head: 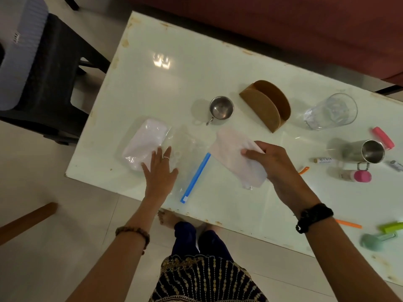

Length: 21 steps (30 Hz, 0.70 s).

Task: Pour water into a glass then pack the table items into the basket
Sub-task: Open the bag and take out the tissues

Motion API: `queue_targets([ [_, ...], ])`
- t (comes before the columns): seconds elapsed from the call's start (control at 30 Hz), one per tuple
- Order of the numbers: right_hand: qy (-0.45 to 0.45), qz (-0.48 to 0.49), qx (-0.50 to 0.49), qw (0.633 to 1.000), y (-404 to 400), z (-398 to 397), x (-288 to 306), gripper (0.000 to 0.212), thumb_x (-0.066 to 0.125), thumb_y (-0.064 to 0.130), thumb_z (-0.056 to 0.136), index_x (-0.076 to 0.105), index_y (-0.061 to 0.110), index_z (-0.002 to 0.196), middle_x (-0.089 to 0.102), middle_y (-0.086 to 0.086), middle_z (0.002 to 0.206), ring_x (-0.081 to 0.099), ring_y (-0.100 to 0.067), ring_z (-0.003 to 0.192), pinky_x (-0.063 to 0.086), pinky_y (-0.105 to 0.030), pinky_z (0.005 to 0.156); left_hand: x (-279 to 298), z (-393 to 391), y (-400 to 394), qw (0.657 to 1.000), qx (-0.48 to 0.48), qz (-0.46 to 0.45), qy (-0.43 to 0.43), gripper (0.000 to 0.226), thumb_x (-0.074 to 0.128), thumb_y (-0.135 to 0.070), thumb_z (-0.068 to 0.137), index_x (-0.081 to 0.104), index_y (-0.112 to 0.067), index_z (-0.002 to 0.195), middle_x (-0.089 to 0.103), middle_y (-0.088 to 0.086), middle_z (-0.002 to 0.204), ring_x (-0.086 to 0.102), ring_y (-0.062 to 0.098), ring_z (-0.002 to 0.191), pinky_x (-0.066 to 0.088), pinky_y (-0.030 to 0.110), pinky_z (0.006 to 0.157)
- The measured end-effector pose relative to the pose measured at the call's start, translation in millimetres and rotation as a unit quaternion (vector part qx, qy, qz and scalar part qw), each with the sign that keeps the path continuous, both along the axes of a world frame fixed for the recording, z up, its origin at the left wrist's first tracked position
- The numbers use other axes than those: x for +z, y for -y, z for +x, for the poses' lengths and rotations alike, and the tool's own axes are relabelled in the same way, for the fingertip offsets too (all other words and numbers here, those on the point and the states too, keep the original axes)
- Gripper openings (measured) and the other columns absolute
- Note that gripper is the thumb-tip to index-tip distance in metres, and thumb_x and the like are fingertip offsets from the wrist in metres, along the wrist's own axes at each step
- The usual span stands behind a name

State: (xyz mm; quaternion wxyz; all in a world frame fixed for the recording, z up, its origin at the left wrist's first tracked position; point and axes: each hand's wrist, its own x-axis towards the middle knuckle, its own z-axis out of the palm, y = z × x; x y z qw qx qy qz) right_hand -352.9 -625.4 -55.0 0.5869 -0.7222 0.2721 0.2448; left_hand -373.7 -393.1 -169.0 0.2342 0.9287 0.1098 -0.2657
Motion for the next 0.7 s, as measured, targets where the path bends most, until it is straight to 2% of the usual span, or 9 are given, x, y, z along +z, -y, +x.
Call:
queue_targets([
  [0.1, -0.011, 0.146, -0.06, 0.987, -4, 2, 10, 0.015, 0.061, 0.013, 0.085, 0.065, 0.012, 0.1, 0.065, -0.008, 0.097, 0.061, -0.022, 0.088, 0.05, -0.03, 0.07, 23, -3, 29, 0.961, 0.17, -0.208, 0.065, 0.046, 0.045, -0.023, 0.096, 0.034, -0.02, 0.141, 0.029, 0.0, 0.152, 0.021, 0.014, 0.142, 0.014, 0.033, 0.117],
  [0.13, -0.017, 0.201, -0.076, 0.976, -6, 2, 10, 0.017, 0.063, 0.013, 0.083, 0.065, 0.013, 0.1, 0.068, -0.006, 0.096, 0.064, -0.02, 0.086, 0.052, -0.032, 0.073, 34, -2, 40, 0.924, 0.242, -0.292, 0.049, 0.041, 0.046, -0.026, 0.096, 0.041, -0.023, 0.137, 0.037, -0.003, 0.148, 0.031, 0.012, 0.137, 0.023, 0.028, 0.113],
  [0.2, -0.019, 0.256, -0.083, 0.963, -12, 1, 8, 0.016, 0.065, 0.015, 0.079, 0.067, 0.016, 0.094, 0.072, -0.001, 0.091, 0.068, -0.016, 0.081, 0.055, -0.029, 0.071, 54, 3, 62, 0.807, 0.363, -0.464, -0.034, 0.035, 0.044, -0.029, 0.096, 0.049, -0.02, 0.13, 0.052, -0.001, 0.136, 0.046, 0.014, 0.127, 0.035, 0.029, 0.105],
  [0.27, -0.013, 0.2, -0.057, 0.978, -19, -4, 2, 0.009, 0.065, 0.014, 0.082, 0.064, 0.02, 0.089, 0.072, 0.002, 0.089, 0.066, -0.015, 0.079, 0.054, -0.023, 0.063, 68, 9, 78, 0.681, 0.423, -0.591, -0.093, 0.041, 0.038, -0.032, 0.097, 0.048, -0.011, 0.132, 0.061, 0.006, 0.122, 0.057, 0.021, 0.113, 0.046, 0.036, 0.095],
  [0.3, -0.002, 0.127, -0.028, 0.991, -22, -7, -1, 0.011, 0.064, 0.015, 0.084, 0.059, 0.022, 0.092, 0.069, 0.003, 0.092, 0.064, -0.015, 0.081, 0.051, -0.022, 0.062, 74, 13, 82, 0.636, 0.432, -0.632, -0.1, 0.045, 0.034, -0.034, 0.098, 0.046, -0.01, 0.133, 0.063, 0.007, 0.119, 0.06, 0.022, 0.107, 0.05, 0.037, 0.089],
  [0.4, 0.089, -0.08, 0.067, 0.991, -30, -14, -7, 0.041, 0.066, 0.02, 0.084, 0.039, 0.025, 0.114, 0.054, 0.015, 0.1, 0.055, -0.001, 0.086, 0.044, -0.011, 0.063, 83, 24, 89, 0.557, 0.43, -0.702, -0.112, 0.048, 0.022, -0.043, 0.099, 0.043, -0.019, 0.135, 0.063, 0.001, 0.122, 0.063, 0.017, 0.105, 0.057, 0.034, 0.078],
  [0.5, 0.192, -0.133, 0.1, 0.967, -34, -17, -6, 0.05, 0.066, 0.021, 0.085, 0.04, 0.022, 0.127, 0.045, 0.008, 0.12, 0.047, -0.002, 0.1, 0.039, -0.006, 0.079, 91, 32, 91, 0.571, 0.422, -0.692, -0.127, 0.045, 0.023, -0.038, 0.1, 0.043, -0.017, 0.134, 0.062, 0.0, 0.118, 0.07, 0.013, 0.085, 0.057, 0.03, 0.072],
  [0.6, 0.226, -0.106, 0.114, 0.962, -40, -18, 1, 0.04, 0.054, 0.038, 0.089, 0.052, 0.023, 0.125, 0.047, 0.01, 0.124, 0.044, 0.012, 0.105, 0.034, 0.0, 0.087, 96, 34, 93, 0.616, 0.433, -0.652, -0.085, 0.036, 0.036, -0.029, 0.098, 0.048, -0.017, 0.129, 0.06, 0.005, 0.113, 0.066, 0.013, 0.087, 0.056, 0.027, 0.076],
  [0.7, 0.169, -0.005, 0.054, 0.984, -48, -18, 10, 0.037, 0.047, 0.058, 0.076, 0.056, 0.045, 0.11, 0.057, 0.03, 0.109, 0.053, 0.012, 0.102, 0.038, -0.008, 0.088, 104, 31, 93, 0.714, 0.409, -0.567, -0.022, 0.032, 0.048, -0.021, 0.094, 0.052, -0.021, 0.125, 0.062, 0.009, 0.116, 0.064, 0.024, 0.102, 0.052, 0.041, 0.092],
])
